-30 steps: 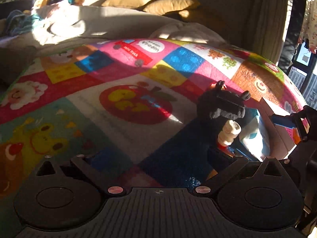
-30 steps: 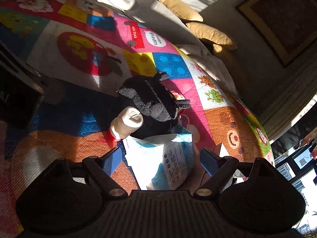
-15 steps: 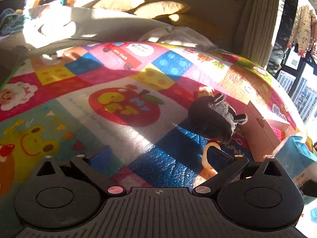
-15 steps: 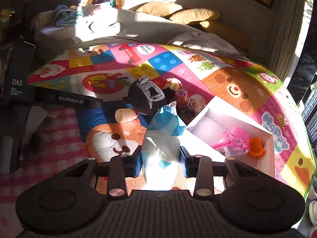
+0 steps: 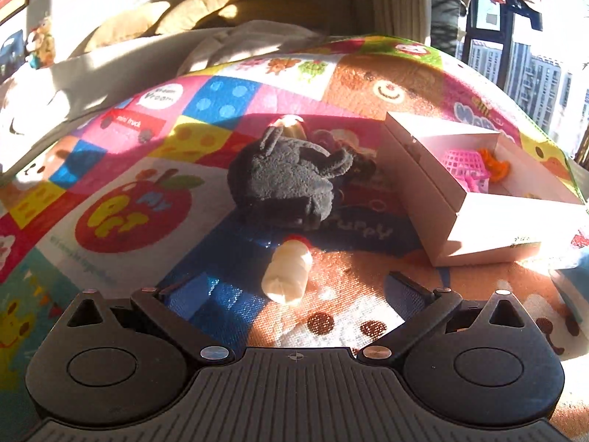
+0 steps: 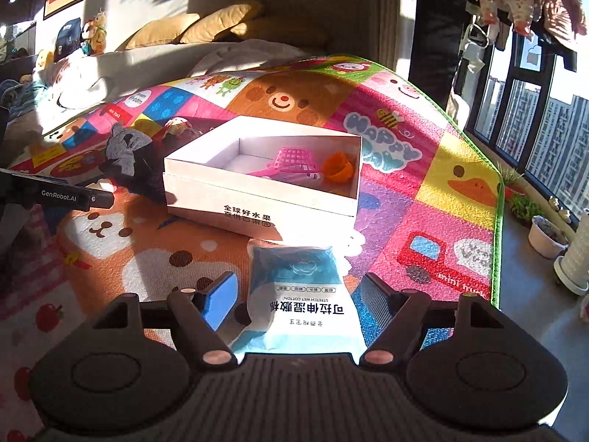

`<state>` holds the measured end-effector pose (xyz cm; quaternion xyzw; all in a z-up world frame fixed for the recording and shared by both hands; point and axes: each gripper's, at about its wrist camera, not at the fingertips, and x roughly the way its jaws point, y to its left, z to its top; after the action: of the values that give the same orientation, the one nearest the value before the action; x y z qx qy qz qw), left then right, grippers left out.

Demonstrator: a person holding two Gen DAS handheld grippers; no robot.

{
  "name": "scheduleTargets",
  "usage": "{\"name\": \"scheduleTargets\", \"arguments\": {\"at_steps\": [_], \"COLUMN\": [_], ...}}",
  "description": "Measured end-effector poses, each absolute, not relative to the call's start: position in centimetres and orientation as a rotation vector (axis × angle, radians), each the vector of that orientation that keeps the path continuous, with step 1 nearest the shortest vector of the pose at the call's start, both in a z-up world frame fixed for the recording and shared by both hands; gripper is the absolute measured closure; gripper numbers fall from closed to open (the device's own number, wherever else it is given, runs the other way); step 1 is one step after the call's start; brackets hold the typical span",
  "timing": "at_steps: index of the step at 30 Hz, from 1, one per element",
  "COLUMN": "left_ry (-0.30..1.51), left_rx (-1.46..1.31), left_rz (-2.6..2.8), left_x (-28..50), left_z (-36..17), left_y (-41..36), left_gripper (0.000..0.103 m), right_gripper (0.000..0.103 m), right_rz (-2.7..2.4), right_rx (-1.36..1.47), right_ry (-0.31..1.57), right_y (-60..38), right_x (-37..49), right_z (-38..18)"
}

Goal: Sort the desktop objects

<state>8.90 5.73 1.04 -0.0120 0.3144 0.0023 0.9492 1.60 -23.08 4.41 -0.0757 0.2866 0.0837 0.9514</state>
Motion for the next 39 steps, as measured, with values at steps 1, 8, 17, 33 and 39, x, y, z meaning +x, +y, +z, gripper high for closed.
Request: {"name": "scheduleTargets", "arguments": {"at_steps": [1,8,17,33,39], "left_ry": [0.648,0.662,0.675,0.722,0.725], "left_rx": [-0.007,0.027,0.013,0.042,0.096], "left_rz": [0.013,0.067,0.030,-0.408,-0.403], "left_x": [9.2,11.0,11.1,4.1,3.0], "left_z": [1.0,1.1,0.7,1.7,0.7], "left_y": [5.5,5.4,5.6,-2.3,-3.1], "left_gripper": [0.000,0.001,0.058,0.064,0.025], "right_gripper": [0.017,0.007,0.000,0.000,0.000], "right_rz": [0.159,0.125,0.121,0.104,0.098], "right_rx": [-0.125,0.014,0.049,0.032,0.024], "right_ry": [0.584,0.634,0.658,0.700,0.717], "right_y": [-23.6,-25.3,-25.4,-24.9,-24.8], "right_x": [1.6,2.4,2.9,3.4,3.6], "right_z": [4.0,1.5,1.1,0.7,0.6]}}
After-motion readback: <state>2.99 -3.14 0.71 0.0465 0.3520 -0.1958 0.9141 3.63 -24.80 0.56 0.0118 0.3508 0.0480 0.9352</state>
